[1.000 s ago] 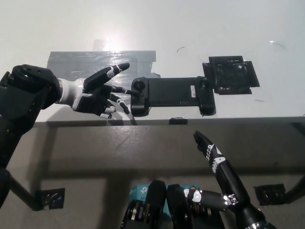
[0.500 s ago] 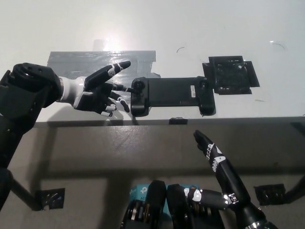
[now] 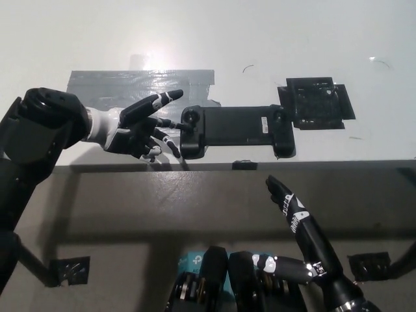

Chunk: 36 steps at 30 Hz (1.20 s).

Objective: A controller is being placed at the center of the desk near the left hand and the robot uses its left hand's index finger to press a button at the left area of the controller

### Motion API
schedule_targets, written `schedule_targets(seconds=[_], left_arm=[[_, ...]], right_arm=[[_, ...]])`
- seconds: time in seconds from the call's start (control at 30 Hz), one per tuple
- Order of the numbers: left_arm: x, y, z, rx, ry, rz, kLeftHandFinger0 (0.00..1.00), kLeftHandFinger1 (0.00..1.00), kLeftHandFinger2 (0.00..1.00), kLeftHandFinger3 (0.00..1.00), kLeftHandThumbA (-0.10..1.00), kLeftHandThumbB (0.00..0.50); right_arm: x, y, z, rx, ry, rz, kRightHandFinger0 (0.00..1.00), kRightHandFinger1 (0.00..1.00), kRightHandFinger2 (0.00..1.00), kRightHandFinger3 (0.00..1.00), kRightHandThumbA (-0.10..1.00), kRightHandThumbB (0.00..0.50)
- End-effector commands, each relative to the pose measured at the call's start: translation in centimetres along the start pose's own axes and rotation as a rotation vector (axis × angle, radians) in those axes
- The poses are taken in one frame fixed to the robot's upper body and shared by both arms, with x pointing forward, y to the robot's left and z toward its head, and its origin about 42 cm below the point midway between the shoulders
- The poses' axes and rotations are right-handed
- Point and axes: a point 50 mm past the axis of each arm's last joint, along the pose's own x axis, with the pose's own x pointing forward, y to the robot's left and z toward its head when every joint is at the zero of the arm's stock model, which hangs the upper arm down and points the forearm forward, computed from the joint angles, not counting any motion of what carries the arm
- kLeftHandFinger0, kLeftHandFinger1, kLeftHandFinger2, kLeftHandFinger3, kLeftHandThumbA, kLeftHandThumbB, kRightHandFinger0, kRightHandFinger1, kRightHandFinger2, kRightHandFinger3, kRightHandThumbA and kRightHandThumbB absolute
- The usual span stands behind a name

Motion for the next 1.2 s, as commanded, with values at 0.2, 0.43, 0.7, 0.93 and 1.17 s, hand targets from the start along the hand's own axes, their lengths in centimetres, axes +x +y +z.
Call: schedule_targets(seconds=[0.2,0.43,0.7,0.93,1.17], left_arm=[[3.4,-2.7,-5.8,0.018,0.221,-0.071,0.0,0.01,0.4,1.0,1.0,0.492],[4.3,-3.5,-8.6,0.019,0.324,-0.1,0.0,0.0,0.28,1.0,1.0,0.5],[1.8,-4.1,-3.8,0.023,-0.006,-0.146,0.0,0.02,0.37,1.0,1.0,0.5],[-4.7,-6.5,5.8,0.115,-0.432,-0.174,0.0,0.0,0.31,1.0,1.0,0.498],[-10.0,-8.7,8.6,0.141,-0.661,-0.195,0.0,0.11,0.42,1.0,1.0,0.48]], right_arm=[[0.4,0.1,1.2,0.003,-0.06,0.0,1.0,1.0,1.0,1.0,0.96,0.255],[-0.3,0.3,0.8,0.009,-0.038,0.002,1.0,1.0,1.0,1.0,0.96,0.266],[-0.5,0.5,0.6,0.019,-0.033,-0.001,1.0,1.0,1.0,1.0,0.94,0.266],[-0.4,0.5,0.6,0.027,-0.033,-0.001,1.0,1.0,1.0,1.0,0.93,0.269],[0.3,0.1,1.1,0.019,-0.049,-0.003,1.0,1.0,1.0,1.0,0.91,0.273]])
